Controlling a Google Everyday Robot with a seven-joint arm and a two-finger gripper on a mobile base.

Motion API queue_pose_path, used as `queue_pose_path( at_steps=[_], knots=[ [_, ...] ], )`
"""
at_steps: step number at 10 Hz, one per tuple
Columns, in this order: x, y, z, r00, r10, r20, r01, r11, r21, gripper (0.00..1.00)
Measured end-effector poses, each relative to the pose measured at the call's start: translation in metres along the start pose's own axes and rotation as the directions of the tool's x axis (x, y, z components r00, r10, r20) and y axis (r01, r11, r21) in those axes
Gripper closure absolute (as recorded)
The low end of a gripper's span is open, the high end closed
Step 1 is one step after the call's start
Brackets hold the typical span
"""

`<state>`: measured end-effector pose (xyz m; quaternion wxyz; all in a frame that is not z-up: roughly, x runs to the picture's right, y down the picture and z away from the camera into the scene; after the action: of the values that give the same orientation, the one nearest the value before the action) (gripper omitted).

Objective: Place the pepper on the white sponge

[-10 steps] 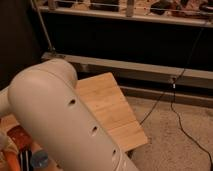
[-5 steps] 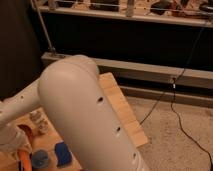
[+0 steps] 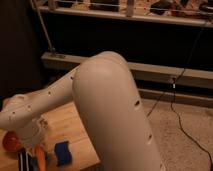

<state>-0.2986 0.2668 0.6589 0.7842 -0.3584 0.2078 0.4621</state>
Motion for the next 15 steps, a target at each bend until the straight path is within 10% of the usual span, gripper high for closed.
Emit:
queue_pose_path(
  at_steps=[15],
  knots=[
    [0.035, -0.057, 0.052, 0.996, 0.081, -0.036, -0.081, 0.997, -0.011, 0.78]
  ],
)
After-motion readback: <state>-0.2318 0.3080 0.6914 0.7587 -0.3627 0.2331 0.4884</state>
